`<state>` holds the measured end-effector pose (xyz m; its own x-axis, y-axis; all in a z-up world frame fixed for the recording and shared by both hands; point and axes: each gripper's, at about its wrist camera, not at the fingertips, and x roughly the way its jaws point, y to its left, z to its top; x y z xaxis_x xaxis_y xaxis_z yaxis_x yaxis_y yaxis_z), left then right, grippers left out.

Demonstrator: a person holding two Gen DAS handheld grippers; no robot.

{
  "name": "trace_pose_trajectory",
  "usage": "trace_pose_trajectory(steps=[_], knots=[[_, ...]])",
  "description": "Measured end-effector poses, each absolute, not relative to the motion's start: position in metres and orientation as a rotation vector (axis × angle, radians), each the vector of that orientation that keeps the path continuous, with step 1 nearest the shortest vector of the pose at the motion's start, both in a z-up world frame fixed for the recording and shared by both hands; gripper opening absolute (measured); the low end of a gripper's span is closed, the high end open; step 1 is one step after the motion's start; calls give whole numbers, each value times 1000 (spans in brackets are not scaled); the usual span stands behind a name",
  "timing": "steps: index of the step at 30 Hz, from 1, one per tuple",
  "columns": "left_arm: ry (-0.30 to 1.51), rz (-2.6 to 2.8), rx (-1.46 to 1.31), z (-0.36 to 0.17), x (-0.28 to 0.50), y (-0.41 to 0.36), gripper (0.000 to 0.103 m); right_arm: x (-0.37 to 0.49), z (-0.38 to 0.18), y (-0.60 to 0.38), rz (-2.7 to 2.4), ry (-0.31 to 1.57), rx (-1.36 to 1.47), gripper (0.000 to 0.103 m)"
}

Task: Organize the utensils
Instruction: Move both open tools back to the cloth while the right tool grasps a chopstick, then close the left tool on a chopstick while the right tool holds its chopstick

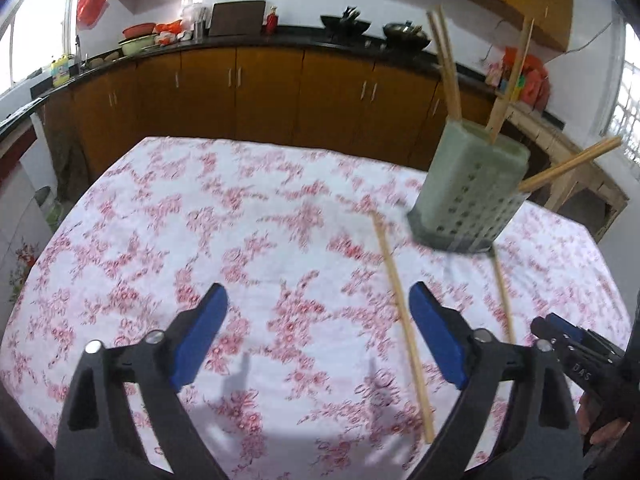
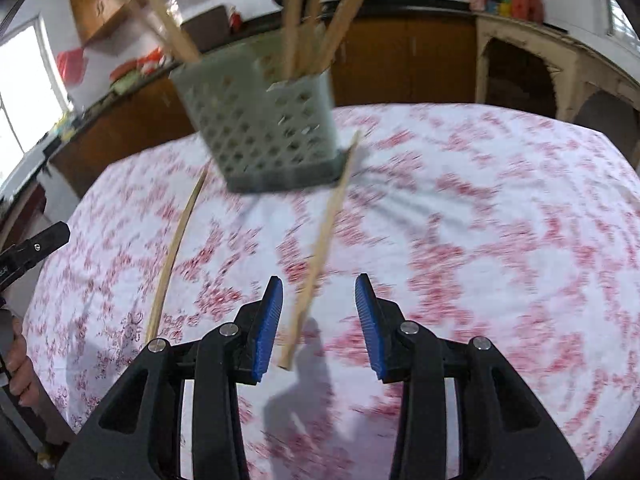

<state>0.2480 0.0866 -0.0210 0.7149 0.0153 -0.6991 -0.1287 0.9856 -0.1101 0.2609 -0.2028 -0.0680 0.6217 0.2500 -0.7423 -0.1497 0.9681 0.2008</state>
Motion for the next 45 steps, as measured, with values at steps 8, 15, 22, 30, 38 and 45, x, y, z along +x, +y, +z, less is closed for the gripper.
trace_pose_trajectory(steps=[8,15,22,30,38,45], knots=[[799,68,-148,-33,244,79,99,264,-93,-186,175,899,21,17],[808,-14,-171,-46,242,68,99,272,-92,-234,66,892,92,8],[875,-69,-94,-58,249,41,84,288,-89,-299,-100,913,226,8],[974,-81,-59,-83,262,10,55,281,-88,-293,-60,905,160,8],[962,-9,-67,-87,287,24,8,282,-88,-271,13,895,133,8],[946,-91,-50,-88,304,40,9,292,-86,-270,30,888,94,8]])
